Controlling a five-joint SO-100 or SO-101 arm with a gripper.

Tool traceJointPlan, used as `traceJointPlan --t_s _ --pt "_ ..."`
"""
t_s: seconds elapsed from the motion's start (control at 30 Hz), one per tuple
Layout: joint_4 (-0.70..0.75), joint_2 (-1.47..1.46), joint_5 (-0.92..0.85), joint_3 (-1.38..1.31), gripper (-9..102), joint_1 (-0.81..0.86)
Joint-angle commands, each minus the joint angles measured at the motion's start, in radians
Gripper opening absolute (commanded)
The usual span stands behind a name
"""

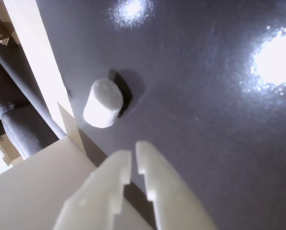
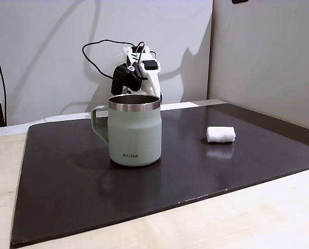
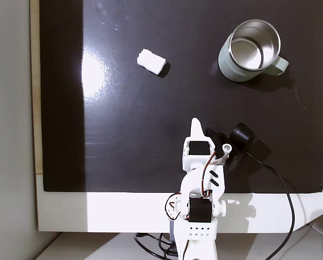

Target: Grasp a gauze and put it in the cup.

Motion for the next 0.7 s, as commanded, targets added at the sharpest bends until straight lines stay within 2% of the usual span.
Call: traceJointPlan --t_s 0.0,0.67 --pt "-0.031 0.011 -0.043 -0.006 0 -0.046" --pt "-0.002 0.011 -0.031 -0.037 0 -0.043"
